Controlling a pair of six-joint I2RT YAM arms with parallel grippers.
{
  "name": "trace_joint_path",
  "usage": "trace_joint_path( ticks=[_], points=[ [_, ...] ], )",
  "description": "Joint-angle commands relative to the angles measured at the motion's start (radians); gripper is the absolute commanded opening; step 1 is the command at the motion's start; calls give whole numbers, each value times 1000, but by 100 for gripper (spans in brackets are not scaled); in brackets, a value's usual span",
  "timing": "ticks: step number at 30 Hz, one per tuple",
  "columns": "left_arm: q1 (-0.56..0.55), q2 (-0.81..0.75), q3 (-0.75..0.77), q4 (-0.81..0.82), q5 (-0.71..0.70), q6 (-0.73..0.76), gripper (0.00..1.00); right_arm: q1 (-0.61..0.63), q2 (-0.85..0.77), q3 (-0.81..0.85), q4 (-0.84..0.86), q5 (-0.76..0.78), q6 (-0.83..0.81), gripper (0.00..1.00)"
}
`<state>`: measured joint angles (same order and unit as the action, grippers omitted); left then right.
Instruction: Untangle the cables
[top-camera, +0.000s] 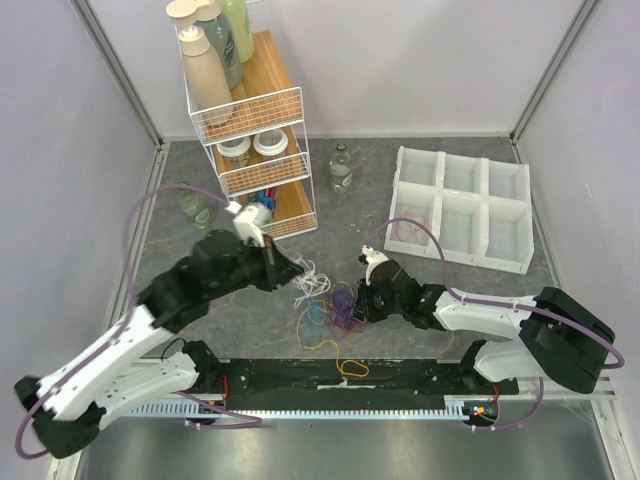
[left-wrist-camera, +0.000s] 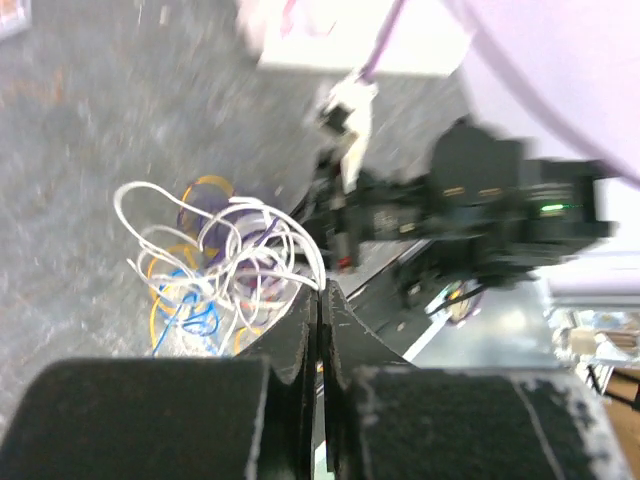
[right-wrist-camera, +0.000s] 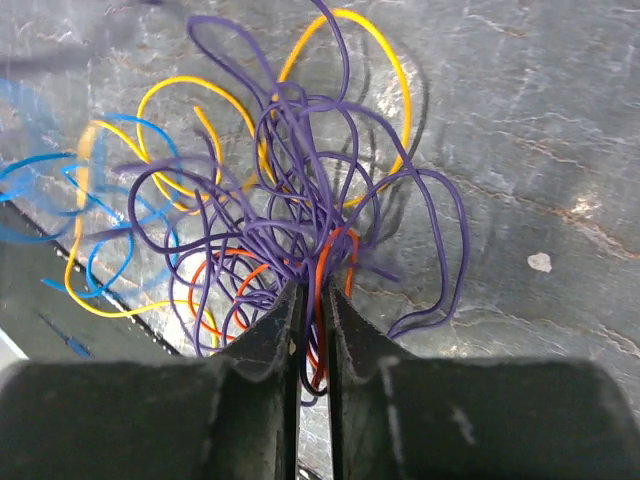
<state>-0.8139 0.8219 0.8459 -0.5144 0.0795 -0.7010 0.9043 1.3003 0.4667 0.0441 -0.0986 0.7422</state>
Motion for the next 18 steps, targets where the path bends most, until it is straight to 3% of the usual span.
trace_joint_path(
  ticks=[1,3,5,9,18],
  points=[
    [1,-153,220,-156,-104,119,2,2,27,46,-10,124,25,12],
    [-1,-194,298,-199,-153,144,2,1,46,64,-38,166,25,1],
    [-1,-216,347,-234,-191,164,2,2,65,81,-43,169,17,4],
    [1,-219,352,-271,-187,152,2,2,71,131,-104,146,-64,34],
    [-1,-213,228,-191,-100,77,2,10,-129,239,-251,126,-257,78]
  ],
)
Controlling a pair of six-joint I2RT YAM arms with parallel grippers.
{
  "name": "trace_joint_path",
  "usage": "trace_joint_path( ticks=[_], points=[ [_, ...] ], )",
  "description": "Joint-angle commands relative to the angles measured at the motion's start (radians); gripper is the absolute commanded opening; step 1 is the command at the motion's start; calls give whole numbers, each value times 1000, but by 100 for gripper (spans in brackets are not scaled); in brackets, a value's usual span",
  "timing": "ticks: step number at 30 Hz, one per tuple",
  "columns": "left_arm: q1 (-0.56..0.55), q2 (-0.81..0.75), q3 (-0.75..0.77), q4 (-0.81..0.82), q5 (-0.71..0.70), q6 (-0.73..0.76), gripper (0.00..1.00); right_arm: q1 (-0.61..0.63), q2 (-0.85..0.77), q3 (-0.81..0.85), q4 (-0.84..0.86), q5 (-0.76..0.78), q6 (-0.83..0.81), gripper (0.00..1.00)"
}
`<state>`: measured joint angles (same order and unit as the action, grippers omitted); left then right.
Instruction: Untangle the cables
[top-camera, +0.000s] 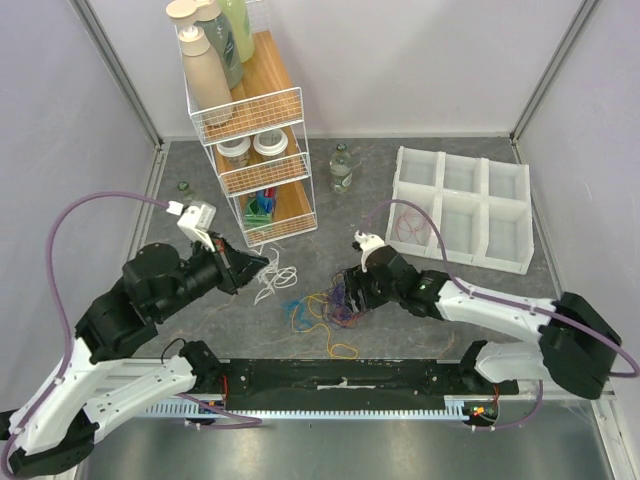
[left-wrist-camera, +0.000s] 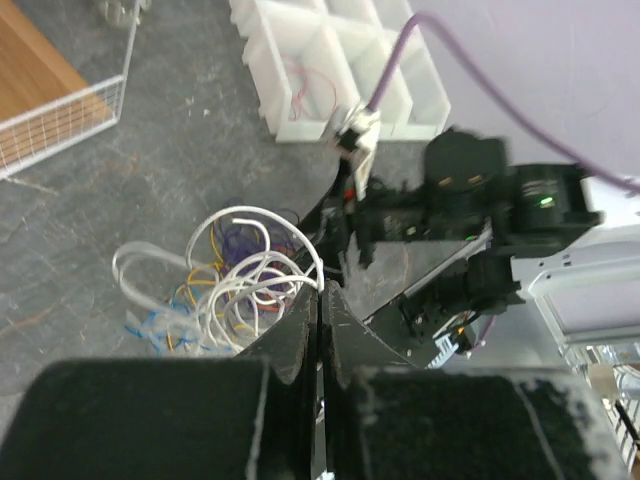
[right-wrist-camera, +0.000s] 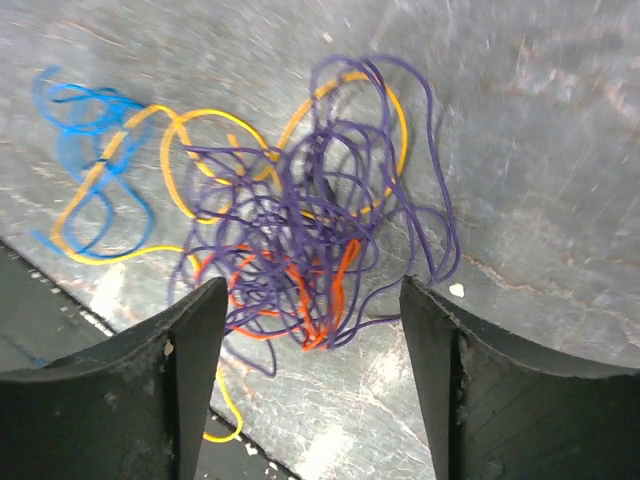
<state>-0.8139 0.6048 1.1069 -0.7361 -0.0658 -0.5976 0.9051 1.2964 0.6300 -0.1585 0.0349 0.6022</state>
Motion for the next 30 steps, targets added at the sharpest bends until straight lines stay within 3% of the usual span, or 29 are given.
trace_joint_path(
  ticks=[1,7,12,14,19,30],
  points=[
    [1,7,-44,40,53,-36,2,11,-156,85,-47,-24,-123,82],
    [-1,16,-113,92,110,-94,2,12,-311,70,190,-254,-17,92],
    [1,18,-162,125,132,-125,2,24,-286,48,451,-374,209,83],
    [-1,20,-177,133,139,-133,2,60,-252,66,514,-389,219,82],
    [2,15,-193,147,156,-148,2,121,-192,172,361,-305,78,79],
    [1,3,-199,153,169,-157,1,166,-111,154,413,-359,-24,66]
  ],
)
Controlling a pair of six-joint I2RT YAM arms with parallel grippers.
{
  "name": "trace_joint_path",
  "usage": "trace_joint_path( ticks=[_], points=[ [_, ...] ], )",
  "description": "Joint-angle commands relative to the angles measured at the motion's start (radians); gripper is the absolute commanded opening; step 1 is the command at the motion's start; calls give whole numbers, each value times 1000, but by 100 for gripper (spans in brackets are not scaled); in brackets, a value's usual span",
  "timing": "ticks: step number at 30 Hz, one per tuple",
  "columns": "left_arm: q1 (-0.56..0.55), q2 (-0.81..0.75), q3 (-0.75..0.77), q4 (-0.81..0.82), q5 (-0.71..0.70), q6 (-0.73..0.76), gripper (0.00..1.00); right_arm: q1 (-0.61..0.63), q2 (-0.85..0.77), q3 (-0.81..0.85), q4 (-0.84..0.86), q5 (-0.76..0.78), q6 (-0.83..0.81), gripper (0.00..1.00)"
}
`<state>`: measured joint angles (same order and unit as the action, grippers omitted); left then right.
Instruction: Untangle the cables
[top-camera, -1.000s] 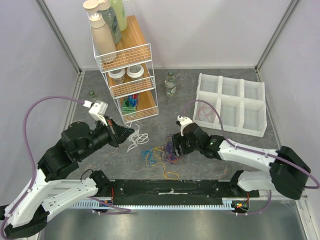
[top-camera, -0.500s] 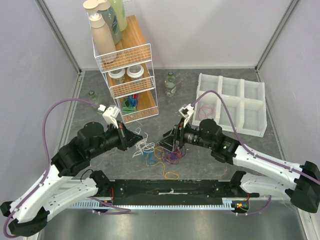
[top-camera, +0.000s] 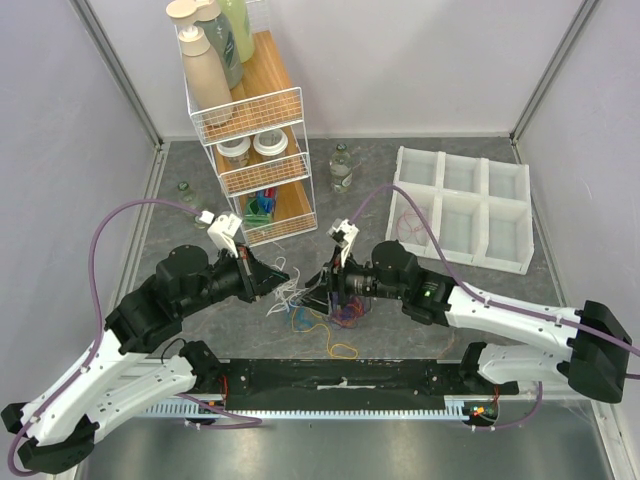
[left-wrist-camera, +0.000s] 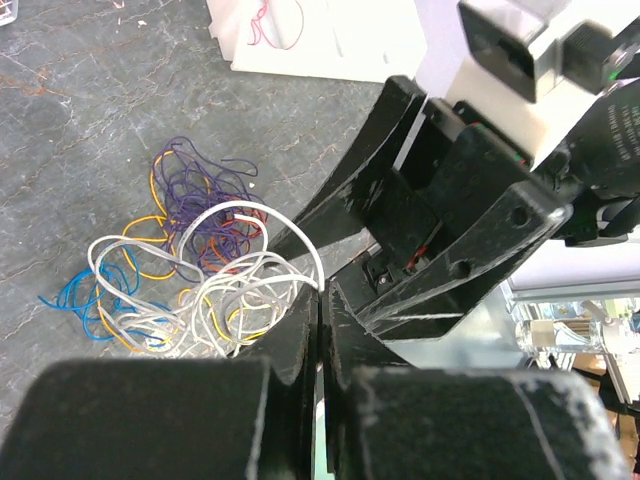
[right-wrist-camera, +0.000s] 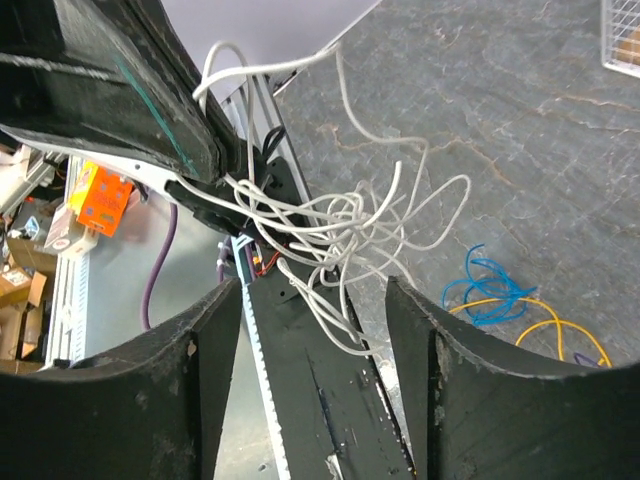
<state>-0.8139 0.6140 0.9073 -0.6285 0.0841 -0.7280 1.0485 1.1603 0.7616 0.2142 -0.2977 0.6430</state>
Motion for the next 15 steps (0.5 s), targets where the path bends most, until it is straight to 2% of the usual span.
trace_joint_path(
  ticks=[1,5,7,9,13,15],
  points=[
    [1,-5,2,46,19,-25,2,27,32,24,36,-26,-71,60],
    [1,-7,-1,43,19,-22,2,44,35,25,27,2,-77,38],
    [1,-11,1,29,0,-22,1,48,16,27,-8,58,-78,22],
    [1,-26,14,-12,-77,-28,2,48,-22,15,-71,170,-75,1],
    [1,-121,39,-135,-327,-85,2,48,-137,-40,-269,513,-28,0],
    [1,-190,44,-161,-413,-94,1,48,-191,-77,-402,718,53,0]
  ],
)
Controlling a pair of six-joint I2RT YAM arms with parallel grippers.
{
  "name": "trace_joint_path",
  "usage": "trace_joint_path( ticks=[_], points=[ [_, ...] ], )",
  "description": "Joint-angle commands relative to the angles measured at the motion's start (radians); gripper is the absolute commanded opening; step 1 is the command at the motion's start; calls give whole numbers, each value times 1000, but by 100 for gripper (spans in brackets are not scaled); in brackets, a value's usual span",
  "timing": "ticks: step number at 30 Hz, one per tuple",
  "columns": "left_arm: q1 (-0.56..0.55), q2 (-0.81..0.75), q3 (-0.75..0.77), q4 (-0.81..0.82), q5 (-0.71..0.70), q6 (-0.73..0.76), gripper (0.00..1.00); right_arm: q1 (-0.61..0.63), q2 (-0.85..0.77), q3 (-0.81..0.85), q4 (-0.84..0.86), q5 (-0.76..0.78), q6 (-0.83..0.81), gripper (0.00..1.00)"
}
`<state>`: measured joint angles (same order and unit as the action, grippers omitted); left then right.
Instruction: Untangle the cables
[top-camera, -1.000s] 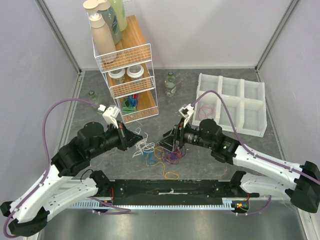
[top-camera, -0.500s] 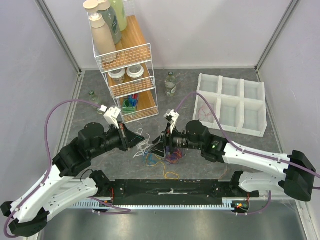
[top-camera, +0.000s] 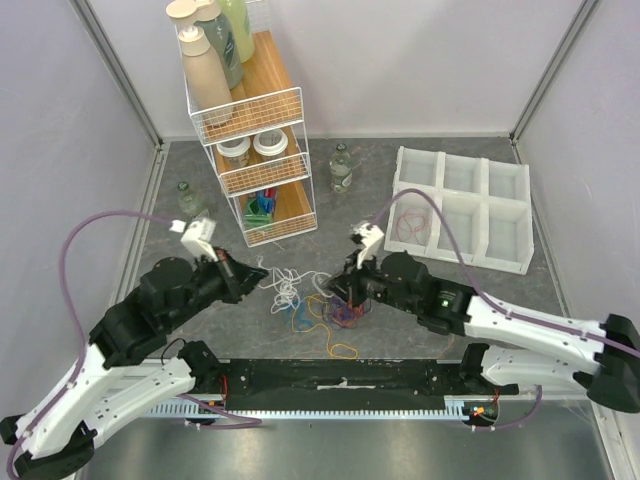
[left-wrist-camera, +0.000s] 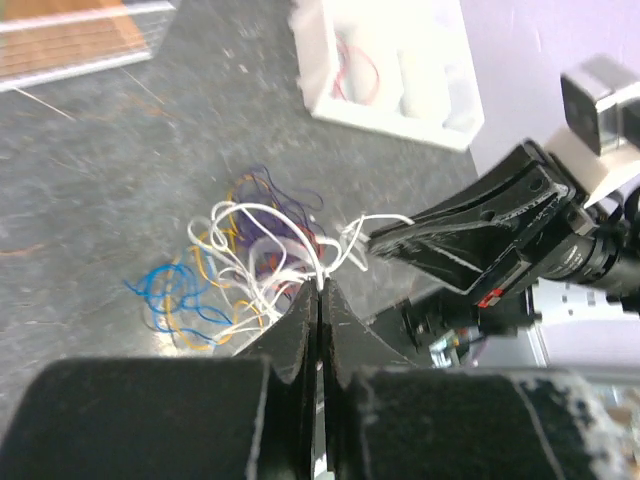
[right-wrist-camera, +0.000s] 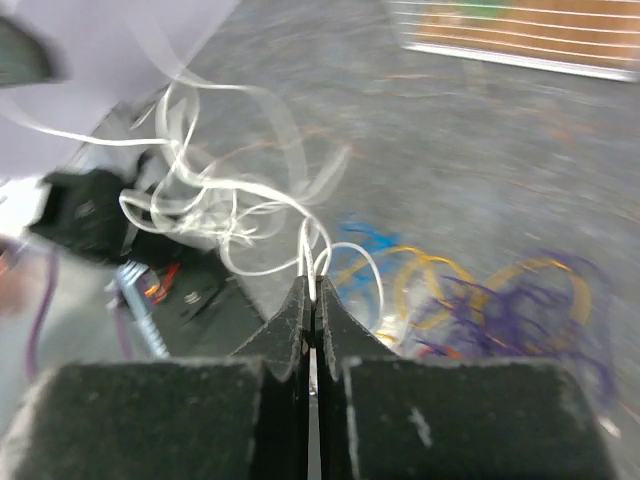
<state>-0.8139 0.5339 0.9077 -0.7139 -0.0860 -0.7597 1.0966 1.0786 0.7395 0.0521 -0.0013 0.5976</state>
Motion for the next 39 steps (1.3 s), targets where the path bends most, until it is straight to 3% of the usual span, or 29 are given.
trace_joint_path(
  ticks=[1,4,9,20,31,39],
  points=[
    [2,-147,43,-85,-280,-67,2,0,-136,-72,-305,525,152,0],
    [1,-230,49,-107,-356,-69,1,-4,-199,-115,-495,734,275,0],
    [-1,-273,80,-157,-426,-59,1,-4,-244,-83,-722,897,352,0],
    [-1,-334,249,-245,-658,45,2,-6,-419,113,-943,1170,396,0],
    [-1,-391,379,-305,-813,163,2,-6,-621,273,-960,1440,180,0],
    [-2,-394,321,-297,-775,120,2,-4,-678,268,-962,1408,149,0]
  ],
)
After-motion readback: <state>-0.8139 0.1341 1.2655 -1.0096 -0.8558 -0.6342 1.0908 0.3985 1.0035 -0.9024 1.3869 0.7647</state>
